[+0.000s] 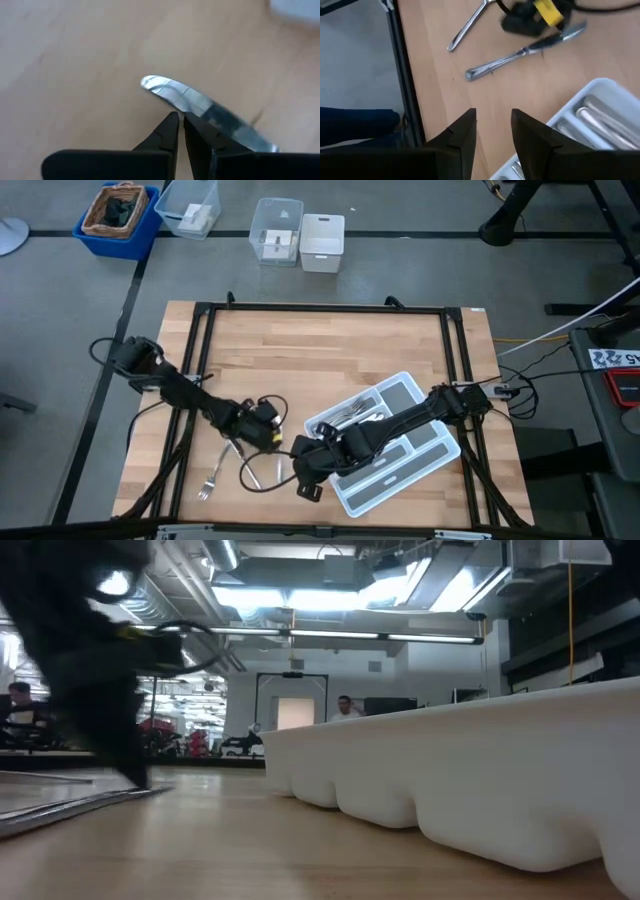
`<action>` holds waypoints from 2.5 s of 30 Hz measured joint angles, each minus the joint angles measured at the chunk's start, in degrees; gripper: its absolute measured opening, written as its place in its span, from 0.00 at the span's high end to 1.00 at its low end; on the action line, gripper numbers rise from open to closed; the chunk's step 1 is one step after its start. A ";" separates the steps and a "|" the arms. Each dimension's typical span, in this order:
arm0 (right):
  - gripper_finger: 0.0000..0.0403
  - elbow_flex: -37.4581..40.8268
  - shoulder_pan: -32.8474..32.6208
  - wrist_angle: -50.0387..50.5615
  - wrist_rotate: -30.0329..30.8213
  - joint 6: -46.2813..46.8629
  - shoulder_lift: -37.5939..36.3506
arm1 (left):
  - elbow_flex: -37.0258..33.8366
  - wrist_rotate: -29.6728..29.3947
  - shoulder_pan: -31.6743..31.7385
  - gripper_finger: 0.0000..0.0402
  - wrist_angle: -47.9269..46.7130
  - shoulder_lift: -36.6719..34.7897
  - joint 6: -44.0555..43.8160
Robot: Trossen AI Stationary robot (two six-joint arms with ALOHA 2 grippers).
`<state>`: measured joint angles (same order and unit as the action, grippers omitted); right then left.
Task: Sort silverware
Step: Put the silver table knife into the silverware tray
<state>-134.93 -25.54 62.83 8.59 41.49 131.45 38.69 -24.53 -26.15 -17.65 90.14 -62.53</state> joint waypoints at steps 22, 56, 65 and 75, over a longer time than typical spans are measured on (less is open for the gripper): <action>0.69 -0.02 0.00 21.83 9.78 -17.70 -13.08 | 7.07 20.22 1.81 0.98 12.17 -0.58 3.90; 0.69 41.53 -8.91 23.90 18.41 -12.03 -54.59 | 34.52 25.68 4.87 0.98 -26.77 17.91 5.51; 0.69 42.71 -11.34 23.85 18.83 -11.95 -54.81 | 33.91 26.93 4.82 0.81 -26.27 17.96 5.71; 0.69 42.71 -11.21 23.69 19.34 -11.95 -54.81 | 33.91 25.38 4.83 0.67 -25.69 19.26 3.52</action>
<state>-92.23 -36.75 86.52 27.92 29.54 76.64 72.60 0.85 -21.32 -43.34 109.39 -59.02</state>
